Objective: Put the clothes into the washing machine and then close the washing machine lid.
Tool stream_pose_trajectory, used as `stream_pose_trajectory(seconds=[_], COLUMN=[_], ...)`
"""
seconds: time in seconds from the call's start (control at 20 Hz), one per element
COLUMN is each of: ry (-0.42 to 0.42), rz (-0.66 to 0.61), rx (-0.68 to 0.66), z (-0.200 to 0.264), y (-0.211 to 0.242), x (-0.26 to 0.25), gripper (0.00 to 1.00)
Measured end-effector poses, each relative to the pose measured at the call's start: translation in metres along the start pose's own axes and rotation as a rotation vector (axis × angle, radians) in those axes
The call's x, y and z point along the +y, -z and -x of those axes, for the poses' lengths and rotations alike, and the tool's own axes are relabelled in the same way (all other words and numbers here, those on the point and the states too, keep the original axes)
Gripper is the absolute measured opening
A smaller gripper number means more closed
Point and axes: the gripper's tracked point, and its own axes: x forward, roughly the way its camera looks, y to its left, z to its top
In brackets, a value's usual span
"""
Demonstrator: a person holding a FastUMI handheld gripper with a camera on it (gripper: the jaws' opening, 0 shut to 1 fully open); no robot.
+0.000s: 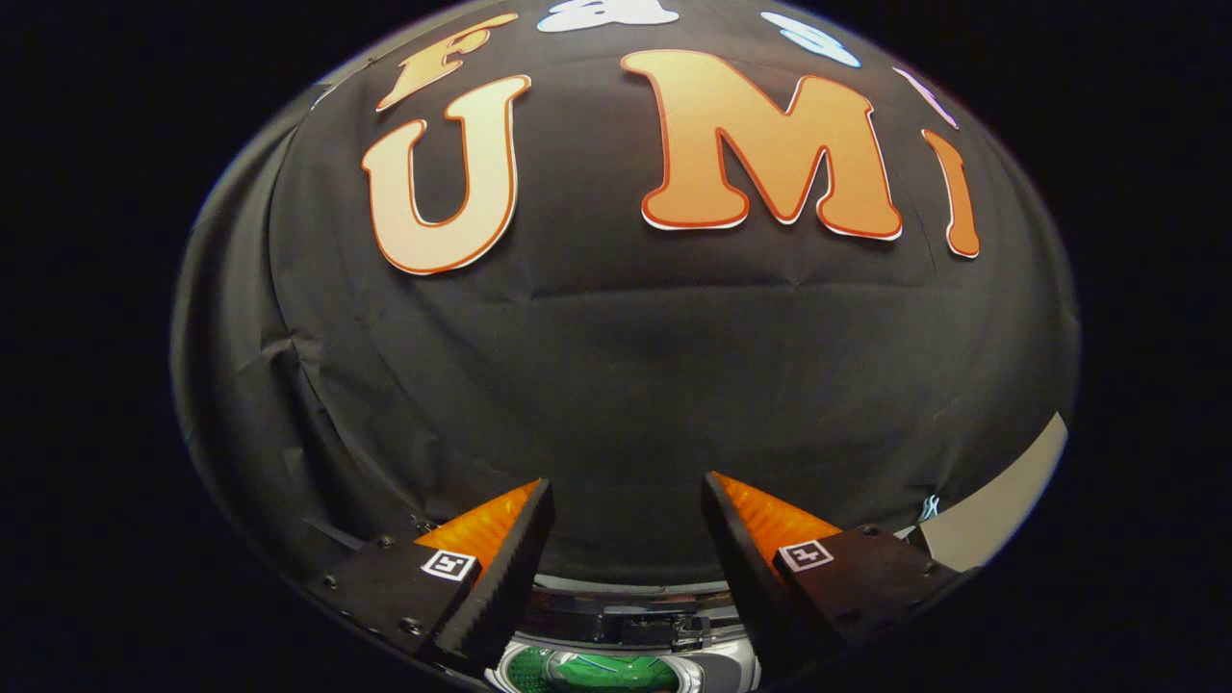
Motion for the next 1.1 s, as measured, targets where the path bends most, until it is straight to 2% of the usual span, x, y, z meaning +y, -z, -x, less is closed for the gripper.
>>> stream_pose_trajectory(seconds=[0.2,0.4,0.9,1.1], ry=[0.032,0.028,0.035,0.028], rz=[0.012,0.027,0.019,0.021], rx=[0.042,0.011,0.01,-0.009], z=[-0.014,-0.015,-0.004,0.014], y=[0.023,0.022,0.026,0.032], x=[-0.004,-0.005,-0.006,-0.006], gripper=[0.98,1.0,0.99,1.0])
